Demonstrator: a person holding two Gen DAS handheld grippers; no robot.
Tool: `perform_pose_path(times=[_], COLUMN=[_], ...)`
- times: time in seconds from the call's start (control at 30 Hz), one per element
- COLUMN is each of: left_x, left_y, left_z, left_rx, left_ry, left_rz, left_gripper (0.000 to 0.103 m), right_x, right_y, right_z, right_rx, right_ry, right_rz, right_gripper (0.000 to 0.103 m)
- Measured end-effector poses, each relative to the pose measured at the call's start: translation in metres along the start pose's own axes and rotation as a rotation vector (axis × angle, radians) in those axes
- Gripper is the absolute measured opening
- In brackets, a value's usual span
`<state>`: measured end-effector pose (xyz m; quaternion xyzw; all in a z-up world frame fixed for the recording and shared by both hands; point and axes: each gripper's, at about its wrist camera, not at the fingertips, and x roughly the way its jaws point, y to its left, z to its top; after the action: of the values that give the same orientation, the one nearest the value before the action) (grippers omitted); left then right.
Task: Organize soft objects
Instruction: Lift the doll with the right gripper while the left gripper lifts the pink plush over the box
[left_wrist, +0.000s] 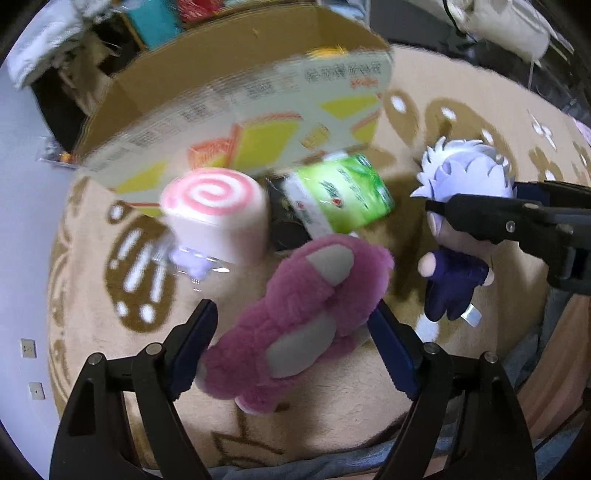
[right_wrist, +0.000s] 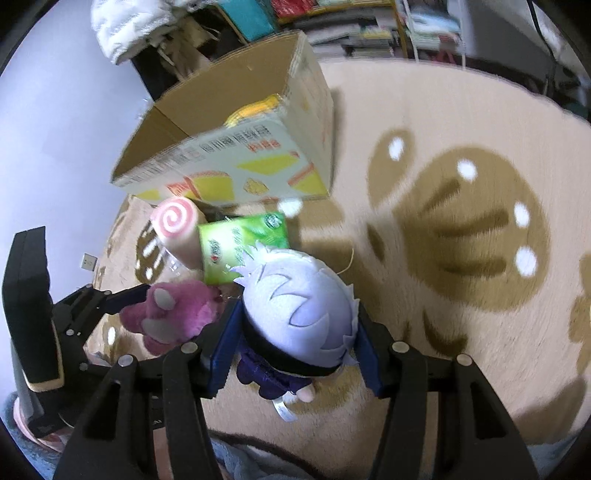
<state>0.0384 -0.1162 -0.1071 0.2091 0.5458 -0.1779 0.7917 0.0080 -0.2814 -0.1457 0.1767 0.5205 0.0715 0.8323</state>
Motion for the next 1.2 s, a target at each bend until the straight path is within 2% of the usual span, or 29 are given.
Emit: perform_pose_path(times=[0.27, 0.53, 0.83, 0.97, 1.2], left_x=[-0.038, -0.078, -0.106, -0.114, -0.120], left_y=[0.016, 0.030, 0.045, 0.052, 0.069], left_z=[0.000, 0.003, 0.009, 0.016, 0.036], left_rx=[-0.080, -0.190, -0.239, -0.252, -0.282], left_ry=[-0.162, -0.399, -0.557, -0.615, -0.681], left_rz=[0.070, 0.137, 0.167, 0.173, 0.203], left_gripper=[0.082, 0.082, 0.082, 0.082, 0.082], right_x=[-0.030, -0.060, -0.079, -0.086, -0.086], right_y=[0.029, 0.046, 0.067, 0.081, 0.092], right_z=[0.003, 0.009, 0.023, 0.030, 0.046], right_rx=[-0.107, -0.132, -0.187, -0.230, -0.272], right_ry=[-0.189, -0.395, -0.558, -0.611, -0.647], right_rz=[-0.008, 0.004, 0.012, -0.010, -0.044], right_gripper=[0.059, 0.059, 0.060, 0.060, 0.060])
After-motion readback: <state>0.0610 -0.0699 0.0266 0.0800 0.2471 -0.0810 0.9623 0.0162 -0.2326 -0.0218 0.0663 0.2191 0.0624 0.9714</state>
